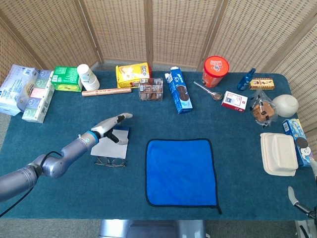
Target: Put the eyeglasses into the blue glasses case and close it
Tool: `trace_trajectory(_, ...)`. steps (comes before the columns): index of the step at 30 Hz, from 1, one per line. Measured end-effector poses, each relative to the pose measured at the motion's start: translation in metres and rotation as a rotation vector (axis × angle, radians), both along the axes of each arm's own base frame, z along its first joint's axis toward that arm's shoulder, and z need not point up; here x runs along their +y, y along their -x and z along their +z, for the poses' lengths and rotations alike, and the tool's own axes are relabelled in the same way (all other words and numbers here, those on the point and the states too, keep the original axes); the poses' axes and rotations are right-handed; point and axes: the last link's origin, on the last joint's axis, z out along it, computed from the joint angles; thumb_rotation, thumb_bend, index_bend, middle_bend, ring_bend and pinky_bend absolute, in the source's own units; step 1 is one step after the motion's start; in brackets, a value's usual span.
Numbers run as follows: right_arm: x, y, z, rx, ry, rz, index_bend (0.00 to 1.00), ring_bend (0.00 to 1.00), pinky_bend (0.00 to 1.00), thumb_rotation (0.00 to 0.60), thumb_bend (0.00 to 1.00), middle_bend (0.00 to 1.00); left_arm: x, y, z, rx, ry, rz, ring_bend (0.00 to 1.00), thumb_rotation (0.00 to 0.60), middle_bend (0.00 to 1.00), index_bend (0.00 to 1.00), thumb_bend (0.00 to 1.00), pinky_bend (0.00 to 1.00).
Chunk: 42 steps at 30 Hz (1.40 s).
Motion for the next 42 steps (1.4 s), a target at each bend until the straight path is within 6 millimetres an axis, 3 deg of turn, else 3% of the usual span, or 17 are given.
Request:
trace_trajectory(4,-0.001,0.000,0.000,-0.002,-0.002,0.009,0.09,0.00,0.04,0.339,0.36,0.13,0.005,-0.003,0.011,0.000,-0.103,-0.058,0.00,0.600,0.04,0.03,0.16,0.12)
trace_trajectory(9,-0.007,-0.001,-0.004,-0.008,-0.018,0.019,0.09,0.00,0.04,0.339,0.36,0.13,0.000,-0.002,0.026,0.068,-0.255,-0.173,0.00,0.597,0.07,0.24,0.17,0.13)
trace_trajectory(17,-0.021,-0.006,-0.011,-0.012,-0.053,0.053,0.09,0.00,0.04,0.334,0.36,0.13,-0.057,0.010,0.033,0.226,-0.375,-0.298,0.00,0.591,0.12,0.36,0.22,0.13)
trace_trajectory(21,-0.025,-0.008,-0.013,-0.015,-0.060,0.065,0.09,0.00,0.04,0.341,0.36,0.13,-0.083,0.024,0.035,0.317,-0.400,-0.314,0.00,0.591,0.12,0.37,0.28,0.10)
trace_trajectory(28,-0.022,-0.006,-0.012,-0.020,-0.052,0.064,0.08,0.00,0.04,0.341,0.36,0.13,-0.125,0.047,0.027,0.429,-0.350,-0.313,0.00,0.587,0.09,0.37,0.28,0.07)
trace_trajectory(34,-0.017,-0.005,-0.009,-0.022,-0.040,0.061,0.08,0.00,0.04,0.339,0.36,0.13,-0.138,0.051,0.014,0.463,-0.323,-0.327,0.00,0.546,0.06,0.34,0.28,0.06)
trace_trajectory(42,-0.013,-0.002,-0.007,-0.027,-0.031,0.056,0.08,0.00,0.04,0.339,0.36,0.13,-0.142,0.053,-0.007,0.446,-0.285,-0.303,0.00,0.537,0.06,0.33,0.27,0.06)
